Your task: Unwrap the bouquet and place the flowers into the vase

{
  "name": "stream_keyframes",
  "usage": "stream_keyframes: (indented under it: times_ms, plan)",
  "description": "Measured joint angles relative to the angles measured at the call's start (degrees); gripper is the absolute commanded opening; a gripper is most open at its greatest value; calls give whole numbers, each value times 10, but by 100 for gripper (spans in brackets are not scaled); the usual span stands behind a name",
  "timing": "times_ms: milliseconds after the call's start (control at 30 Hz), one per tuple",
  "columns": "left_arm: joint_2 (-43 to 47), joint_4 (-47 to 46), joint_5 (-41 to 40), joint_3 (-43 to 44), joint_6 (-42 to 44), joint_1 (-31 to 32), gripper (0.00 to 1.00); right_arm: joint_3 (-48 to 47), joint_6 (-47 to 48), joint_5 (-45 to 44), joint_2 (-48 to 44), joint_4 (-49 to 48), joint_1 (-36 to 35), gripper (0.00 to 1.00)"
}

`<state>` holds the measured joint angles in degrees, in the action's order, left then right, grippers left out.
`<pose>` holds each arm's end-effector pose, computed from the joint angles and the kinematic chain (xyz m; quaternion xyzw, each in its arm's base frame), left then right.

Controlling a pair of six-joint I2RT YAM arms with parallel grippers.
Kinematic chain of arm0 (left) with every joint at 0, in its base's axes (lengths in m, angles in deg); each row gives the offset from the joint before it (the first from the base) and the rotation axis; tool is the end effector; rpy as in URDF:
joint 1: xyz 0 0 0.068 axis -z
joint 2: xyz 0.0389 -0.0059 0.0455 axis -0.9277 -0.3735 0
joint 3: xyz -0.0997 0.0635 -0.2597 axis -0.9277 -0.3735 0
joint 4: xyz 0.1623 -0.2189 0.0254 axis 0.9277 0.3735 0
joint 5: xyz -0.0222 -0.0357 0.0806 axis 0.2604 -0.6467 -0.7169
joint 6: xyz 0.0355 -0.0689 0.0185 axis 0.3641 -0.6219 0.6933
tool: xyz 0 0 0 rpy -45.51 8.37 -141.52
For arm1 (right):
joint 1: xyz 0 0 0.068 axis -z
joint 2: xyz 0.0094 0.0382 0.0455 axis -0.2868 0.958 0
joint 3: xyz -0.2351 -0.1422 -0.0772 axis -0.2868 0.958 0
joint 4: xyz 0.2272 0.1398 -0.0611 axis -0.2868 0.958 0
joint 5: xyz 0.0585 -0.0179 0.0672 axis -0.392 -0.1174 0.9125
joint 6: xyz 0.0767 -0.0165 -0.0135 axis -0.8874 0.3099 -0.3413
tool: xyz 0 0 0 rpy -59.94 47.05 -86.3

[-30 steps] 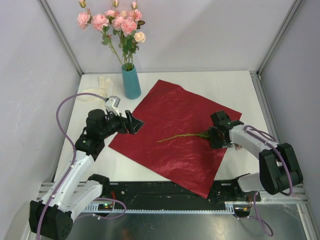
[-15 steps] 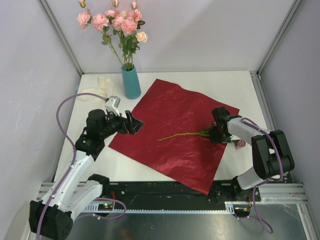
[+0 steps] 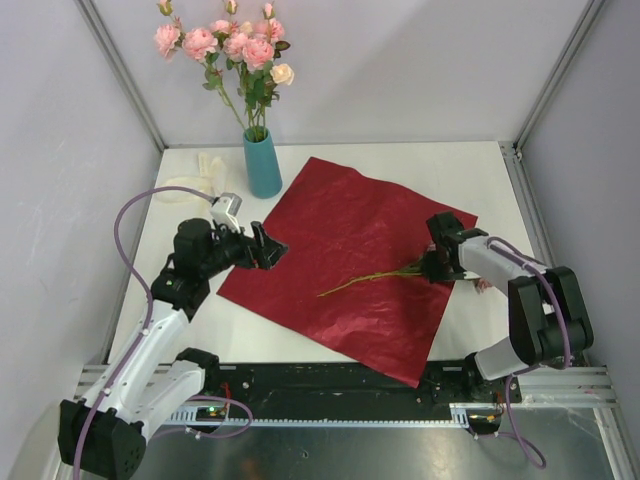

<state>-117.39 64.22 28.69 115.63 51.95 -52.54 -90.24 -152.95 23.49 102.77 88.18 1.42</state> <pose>0.2101 -0.0858 0.2846 0.0745 0.8159 -0.3248 0.4725 0.2682 0.0607 0.1368 0.6756 0.7228 0.0525 0.1352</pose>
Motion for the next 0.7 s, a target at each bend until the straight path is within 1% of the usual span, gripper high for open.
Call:
stream_keyframes:
  times_ms: [167,300,467,600,700]
  plan:
    - [-16,3,2,0,-3,0,99,-1,11,-7,-29,7,0,0]
    - [-37,7,18,5,-4,0,93,-1,31,-21,-62,9,-3,0]
    - [-71,10,66,38,-5,1,87,-3,84,-51,-126,-9,-22,0]
    - [-108,10,111,79,-7,12,84,-4,189,-65,-184,-71,-56,0]
    - [-124,11,133,97,-10,31,84,-5,287,-43,-216,-143,-79,0]
